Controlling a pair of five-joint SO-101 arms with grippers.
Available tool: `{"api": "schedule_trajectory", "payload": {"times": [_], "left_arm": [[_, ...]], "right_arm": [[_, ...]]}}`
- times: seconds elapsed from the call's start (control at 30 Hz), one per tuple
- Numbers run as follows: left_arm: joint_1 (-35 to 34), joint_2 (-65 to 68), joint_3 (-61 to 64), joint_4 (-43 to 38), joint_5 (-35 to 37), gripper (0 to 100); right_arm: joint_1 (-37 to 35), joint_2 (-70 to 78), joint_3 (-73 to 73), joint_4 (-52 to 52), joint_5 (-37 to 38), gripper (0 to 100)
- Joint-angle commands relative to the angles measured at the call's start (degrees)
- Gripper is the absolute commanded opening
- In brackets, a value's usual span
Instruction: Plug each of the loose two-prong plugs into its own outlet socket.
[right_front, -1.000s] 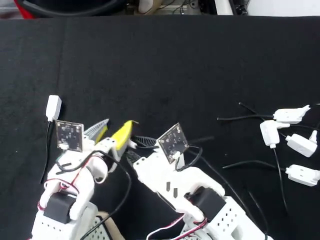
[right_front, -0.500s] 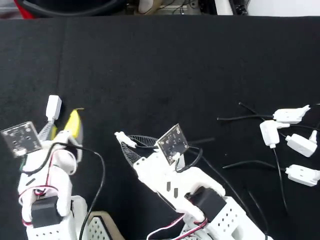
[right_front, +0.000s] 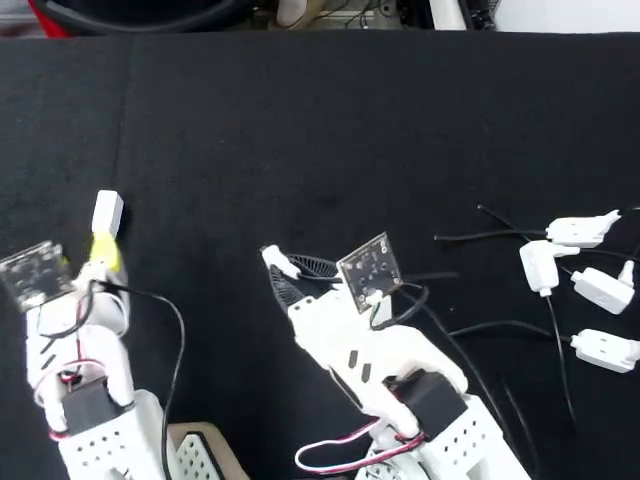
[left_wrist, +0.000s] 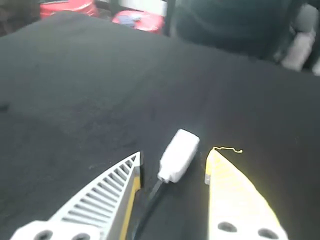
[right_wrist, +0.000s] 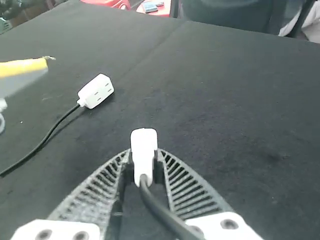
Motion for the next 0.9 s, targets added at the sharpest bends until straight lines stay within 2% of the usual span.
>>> {"api": "schedule_trajectory", "payload": {"times": [0.0, 0.1, 0.27, 0.43, 0.6, 0.87], "left_arm": [[2.6, 8.5, -6.0, -1.1, -2.4, 22], [0.5, 20.4, -13.2, -2.2, -2.4, 24], [-0.2, 47.8, -28.4, -3.4, -2.9, 25], [-0.1, 70.4, -42.4, -3.4, -7.5, 25], [-0.2, 83.4, -52.6, -3.4, -10.8, 25], [1.5, 98.9, -66.5, -2.0, -14.9, 25]], "right_arm": [[0.7, -0.1, -3.5, 0.4, -1.3, 1.1], [0.7, 0.0, -3.5, 0.6, -1.4, 1.1], [1.3, 0.0, -3.6, 0.8, -1.5, 1.1], [4.2, 0.0, -4.4, 0.5, -3.3, 1.1], [8.3, 5.8, -8.4, 1.0, -5.1, 1.1], [10.1, 29.9, -18.1, 0.5, -5.5, 1.1]]}}
